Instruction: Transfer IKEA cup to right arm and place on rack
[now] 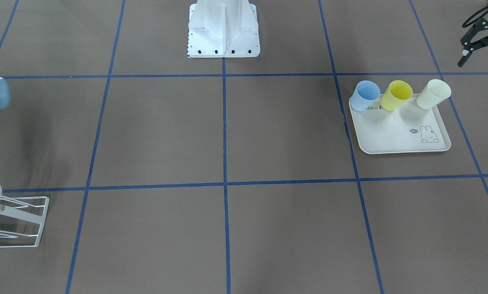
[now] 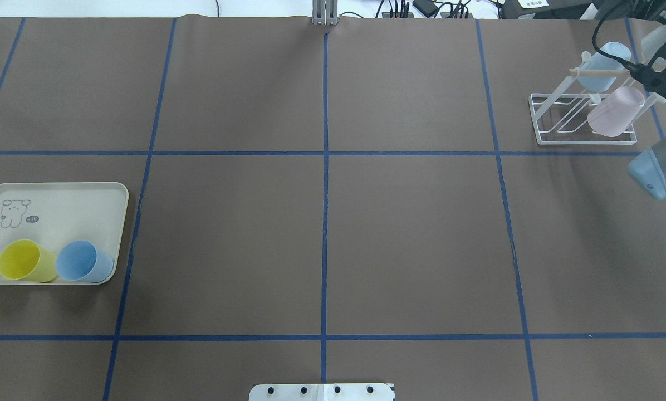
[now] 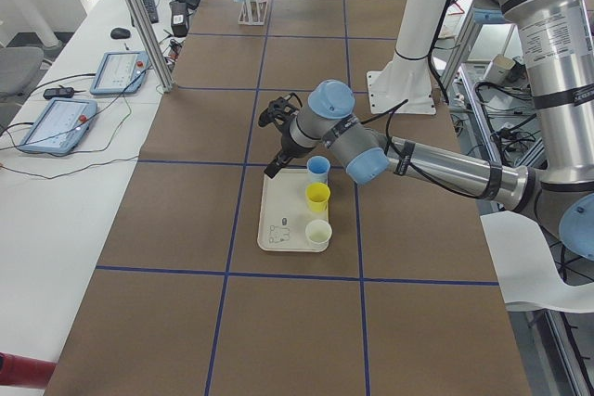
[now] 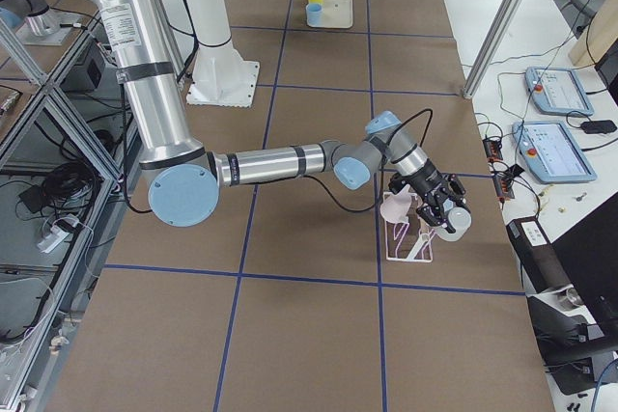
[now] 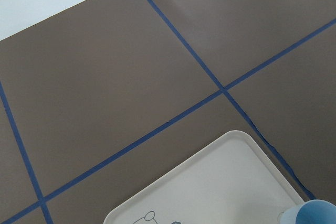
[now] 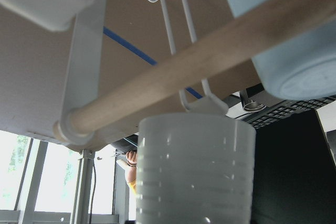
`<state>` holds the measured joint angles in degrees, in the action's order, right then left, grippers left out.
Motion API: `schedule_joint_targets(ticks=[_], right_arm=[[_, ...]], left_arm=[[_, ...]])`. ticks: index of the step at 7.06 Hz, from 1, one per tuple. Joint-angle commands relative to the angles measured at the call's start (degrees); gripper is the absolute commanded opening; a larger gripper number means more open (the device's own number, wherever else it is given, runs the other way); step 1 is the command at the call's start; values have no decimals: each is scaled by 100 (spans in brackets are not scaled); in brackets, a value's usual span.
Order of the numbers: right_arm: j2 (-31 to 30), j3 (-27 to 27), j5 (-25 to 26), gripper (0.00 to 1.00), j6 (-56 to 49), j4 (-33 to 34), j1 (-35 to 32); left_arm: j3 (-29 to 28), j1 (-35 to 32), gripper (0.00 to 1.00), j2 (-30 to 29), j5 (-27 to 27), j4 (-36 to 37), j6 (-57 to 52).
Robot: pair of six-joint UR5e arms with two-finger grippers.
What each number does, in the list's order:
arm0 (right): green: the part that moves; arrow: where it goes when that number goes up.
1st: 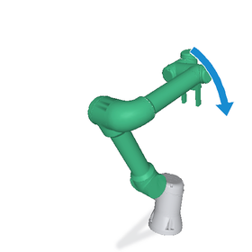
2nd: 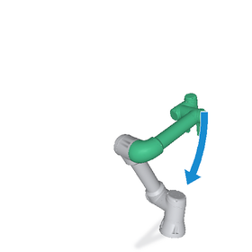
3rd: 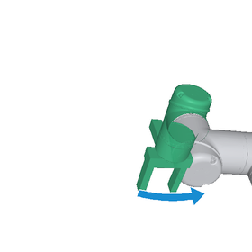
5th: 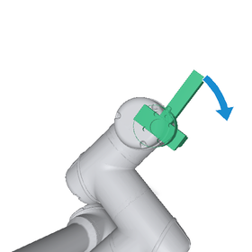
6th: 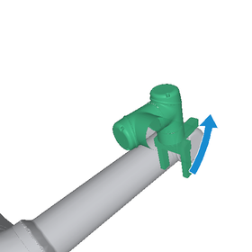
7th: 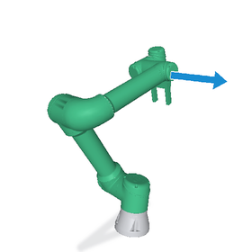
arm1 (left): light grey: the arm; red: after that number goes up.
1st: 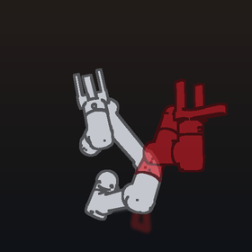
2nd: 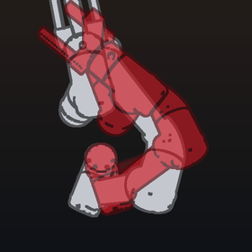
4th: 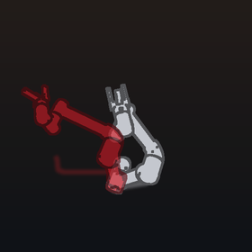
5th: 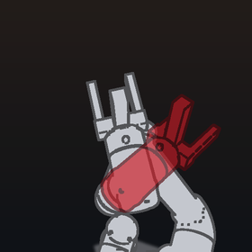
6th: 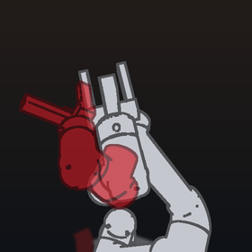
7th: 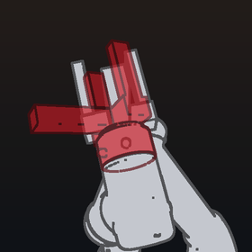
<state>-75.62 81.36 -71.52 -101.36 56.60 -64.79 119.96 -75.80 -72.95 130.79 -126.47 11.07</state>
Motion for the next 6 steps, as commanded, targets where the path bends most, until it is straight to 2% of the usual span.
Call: schedule_joint_targets(ticks=[1, 6], right_arm=[[-14, -15, 103, 0, 2, 0, 63], [-14, -86, 235, 0, 29, -9, 160]], left_arm=[[-8, 3, 100, 0, -1, 0, 0], [-16, 3, 100, -9, -1, 0, 35]])
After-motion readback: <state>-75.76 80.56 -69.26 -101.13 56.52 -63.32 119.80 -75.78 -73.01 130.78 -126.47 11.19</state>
